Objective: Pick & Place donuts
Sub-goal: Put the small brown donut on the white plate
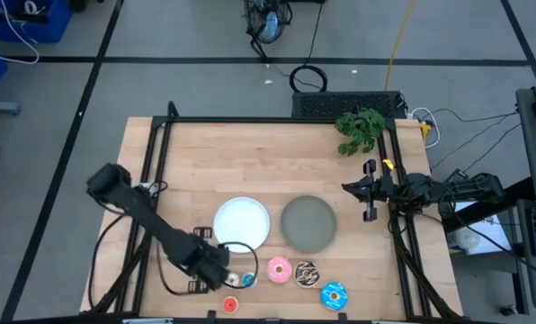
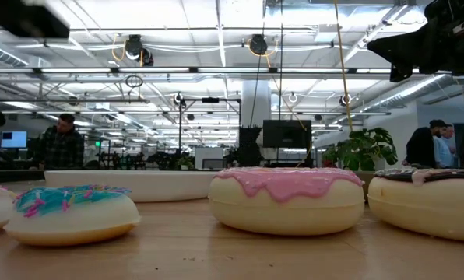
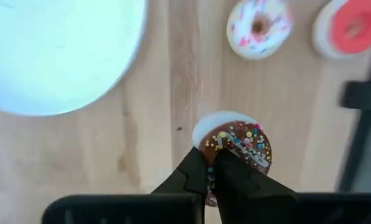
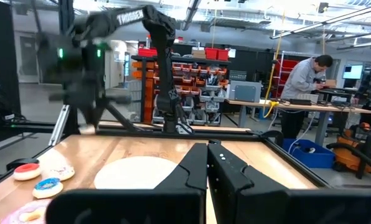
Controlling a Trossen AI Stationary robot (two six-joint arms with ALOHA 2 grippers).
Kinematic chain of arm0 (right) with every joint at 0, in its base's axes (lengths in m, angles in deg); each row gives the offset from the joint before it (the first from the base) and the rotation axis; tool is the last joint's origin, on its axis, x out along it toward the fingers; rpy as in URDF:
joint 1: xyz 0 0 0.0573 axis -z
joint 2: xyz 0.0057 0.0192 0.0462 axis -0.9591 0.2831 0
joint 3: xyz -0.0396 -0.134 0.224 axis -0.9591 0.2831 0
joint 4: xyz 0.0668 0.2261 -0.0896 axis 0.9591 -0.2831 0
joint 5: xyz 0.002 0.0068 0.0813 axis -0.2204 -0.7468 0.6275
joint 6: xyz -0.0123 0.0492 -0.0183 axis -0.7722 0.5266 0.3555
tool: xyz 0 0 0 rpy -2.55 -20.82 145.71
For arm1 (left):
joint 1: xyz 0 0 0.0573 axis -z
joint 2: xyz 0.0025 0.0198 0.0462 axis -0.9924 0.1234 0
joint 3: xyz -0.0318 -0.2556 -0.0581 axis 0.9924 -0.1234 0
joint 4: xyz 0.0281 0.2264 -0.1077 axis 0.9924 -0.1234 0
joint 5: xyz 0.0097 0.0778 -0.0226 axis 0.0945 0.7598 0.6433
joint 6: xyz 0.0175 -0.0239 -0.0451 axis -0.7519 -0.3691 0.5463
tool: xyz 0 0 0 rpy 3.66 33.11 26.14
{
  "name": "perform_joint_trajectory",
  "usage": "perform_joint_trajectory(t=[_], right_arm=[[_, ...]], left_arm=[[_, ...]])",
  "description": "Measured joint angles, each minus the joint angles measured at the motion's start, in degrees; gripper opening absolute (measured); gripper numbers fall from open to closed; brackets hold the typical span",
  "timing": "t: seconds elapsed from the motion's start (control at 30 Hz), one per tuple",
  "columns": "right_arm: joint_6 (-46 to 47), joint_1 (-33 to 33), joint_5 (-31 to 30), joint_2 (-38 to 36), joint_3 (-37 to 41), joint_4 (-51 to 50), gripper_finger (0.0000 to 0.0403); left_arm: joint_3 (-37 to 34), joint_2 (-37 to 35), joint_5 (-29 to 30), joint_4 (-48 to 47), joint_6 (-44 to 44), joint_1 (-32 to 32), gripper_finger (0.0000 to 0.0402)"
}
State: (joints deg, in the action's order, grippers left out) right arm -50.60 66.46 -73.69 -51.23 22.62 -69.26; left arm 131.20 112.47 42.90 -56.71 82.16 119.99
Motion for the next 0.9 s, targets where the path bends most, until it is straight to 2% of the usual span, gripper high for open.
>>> perform_joint_trajectory(t=[0.13,0.23,0.37,0.5,0.63,0.77,0.9], right_arm=[[0.05,0.0,0.2,0.01,-0.02,-0.03,0.0],[0.07,0.0,0.27,0.0,-0.01,-0.03,0.0],[-1.47,0.0,-1.53,0.0,-0.02,-0.99,0.0],[-0.37,0.0,-2.95,0.02,-0.02,-3.01,0.0],[0.09,0.0,-2.9,0.02,-0.02,-3.0,0.0],[0.42,0.0,-2.88,0.02,-0.02,-3.02,0.0],[1.65,0.0,-2.86,0.02,-0.02,-3.16,0.0]], left_arm=[[2.54,-7.34,3.4,-4.76,3.24,-2.13,0.0008],[3.41,-11.99,7.71,-7.56,5.91,-3.74,0.0016],[3.43,-15.48,10.46,-11.15,6.92,-5.55,0.0018],[3.4,-15.44,10.85,-13.81,5.32,-7.05,0.0007],[2.74,-14.84,11.47,-11.81,2.69,-9.06,0.002],[2.61,-13.12,15.21,-9.62,0.5,-11.99,0.0011],[2.62,-9.73,13.76,-8.2,-0.33,-16.4,0.0011]])
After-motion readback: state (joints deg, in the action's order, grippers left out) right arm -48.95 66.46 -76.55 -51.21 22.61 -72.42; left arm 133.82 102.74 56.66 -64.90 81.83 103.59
